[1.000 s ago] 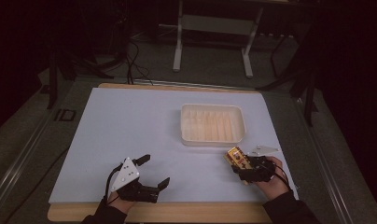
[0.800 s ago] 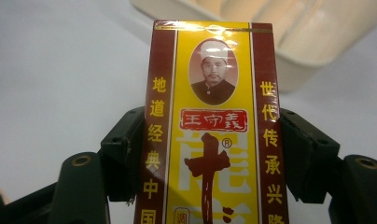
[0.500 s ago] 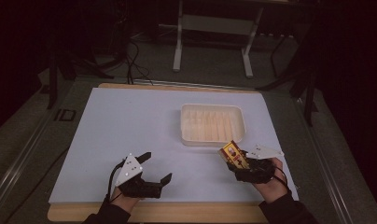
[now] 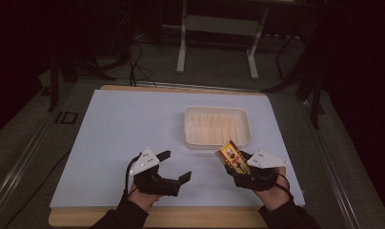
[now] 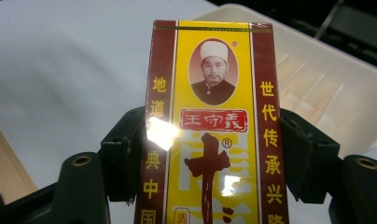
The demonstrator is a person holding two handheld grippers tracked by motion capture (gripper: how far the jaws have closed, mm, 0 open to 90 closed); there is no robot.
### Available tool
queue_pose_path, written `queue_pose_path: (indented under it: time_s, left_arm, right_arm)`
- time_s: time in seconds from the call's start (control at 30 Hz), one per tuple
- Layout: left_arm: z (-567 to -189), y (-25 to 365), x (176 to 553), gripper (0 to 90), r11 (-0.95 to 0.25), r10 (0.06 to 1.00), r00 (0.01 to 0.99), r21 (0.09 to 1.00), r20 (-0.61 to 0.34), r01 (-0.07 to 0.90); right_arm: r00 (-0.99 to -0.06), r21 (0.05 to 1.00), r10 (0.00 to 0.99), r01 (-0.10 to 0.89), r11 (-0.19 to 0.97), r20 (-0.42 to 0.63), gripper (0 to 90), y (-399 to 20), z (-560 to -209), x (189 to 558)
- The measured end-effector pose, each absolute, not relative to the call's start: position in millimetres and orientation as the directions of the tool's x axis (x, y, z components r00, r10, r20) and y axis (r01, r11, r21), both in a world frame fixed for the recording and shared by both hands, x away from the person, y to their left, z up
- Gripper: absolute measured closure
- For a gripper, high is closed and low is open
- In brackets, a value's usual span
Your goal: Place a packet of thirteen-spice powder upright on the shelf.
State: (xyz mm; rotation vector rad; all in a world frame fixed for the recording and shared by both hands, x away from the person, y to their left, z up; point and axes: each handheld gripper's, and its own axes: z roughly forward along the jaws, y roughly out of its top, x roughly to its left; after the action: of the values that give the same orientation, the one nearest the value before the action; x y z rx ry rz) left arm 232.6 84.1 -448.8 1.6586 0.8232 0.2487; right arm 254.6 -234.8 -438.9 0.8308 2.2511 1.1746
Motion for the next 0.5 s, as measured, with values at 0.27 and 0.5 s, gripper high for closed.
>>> queue_pose_path:
  time_s: [0.27,0.5]
  left_arm:
    - [-431,56,247,1.3,-0.010,0.573,0.755,0.919,-0.318,0.395]
    - [-432,37,259,5.9,0.034,0.546,0.736,0.889,-0.400,0.457]
  right_arm:
    - [-0.688,0.878,0.707,0.226,0.422,-0.163,32.1,-232,-432,246]
    - [-0.680,0.891,0.709,0.187,0.414,-0.188,32.0,-228,-432,239]
